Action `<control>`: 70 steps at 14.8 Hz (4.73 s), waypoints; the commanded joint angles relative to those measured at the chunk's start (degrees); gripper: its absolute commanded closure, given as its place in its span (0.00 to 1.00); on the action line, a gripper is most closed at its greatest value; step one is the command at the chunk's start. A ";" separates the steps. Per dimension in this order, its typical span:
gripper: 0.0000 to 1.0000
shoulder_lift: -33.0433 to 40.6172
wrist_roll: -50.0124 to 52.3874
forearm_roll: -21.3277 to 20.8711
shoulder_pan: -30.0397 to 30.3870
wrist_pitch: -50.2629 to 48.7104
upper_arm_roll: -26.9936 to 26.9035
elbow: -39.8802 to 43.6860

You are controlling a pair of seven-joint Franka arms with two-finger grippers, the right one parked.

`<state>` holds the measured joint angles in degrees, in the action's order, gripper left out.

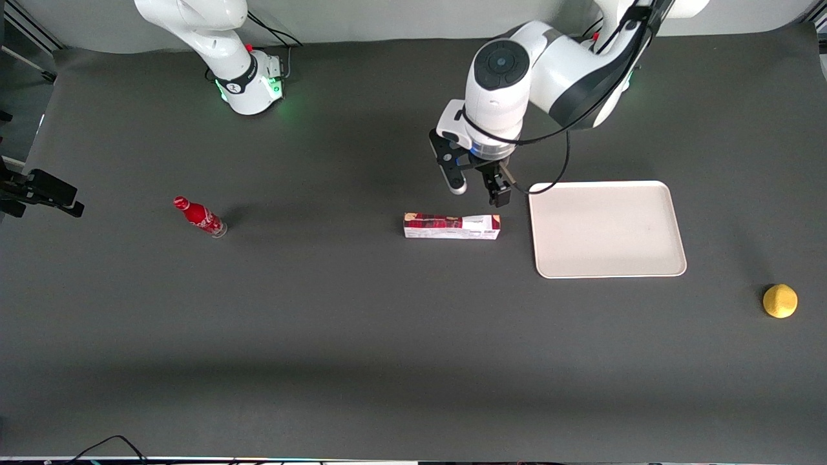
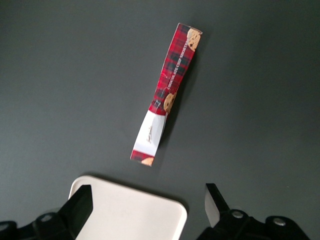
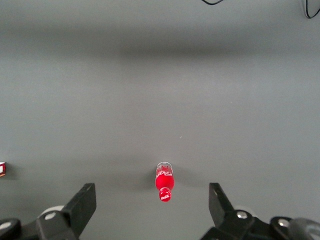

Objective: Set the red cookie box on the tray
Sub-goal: 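Move the open left gripper over the red plaid cookie box and lower, then close the left gripper on the end of the cookie box, then lift the cookie box and carry it toward the white tray's edge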

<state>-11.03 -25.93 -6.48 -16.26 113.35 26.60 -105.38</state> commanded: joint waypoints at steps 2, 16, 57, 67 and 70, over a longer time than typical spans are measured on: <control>0.00 -5.91 -5.36 -1.08 0.53 7.49 1.00 -0.88; 0.00 -17.79 -0.27 -11.35 -1.40 20.16 1.00 -1.75; 1.00 2.41 12.98 5.16 13.72 -6.64 -14.62 8.88; 1.00 6.81 10.74 4.54 16.17 6.58 -34.68 -14.20; 1.00 7.17 9.23 5.60 17.41 19.51 -35.74 -24.40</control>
<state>-7.83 -15.26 -2.22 0.77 122.85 -8.49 -118.85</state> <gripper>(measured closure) 0.921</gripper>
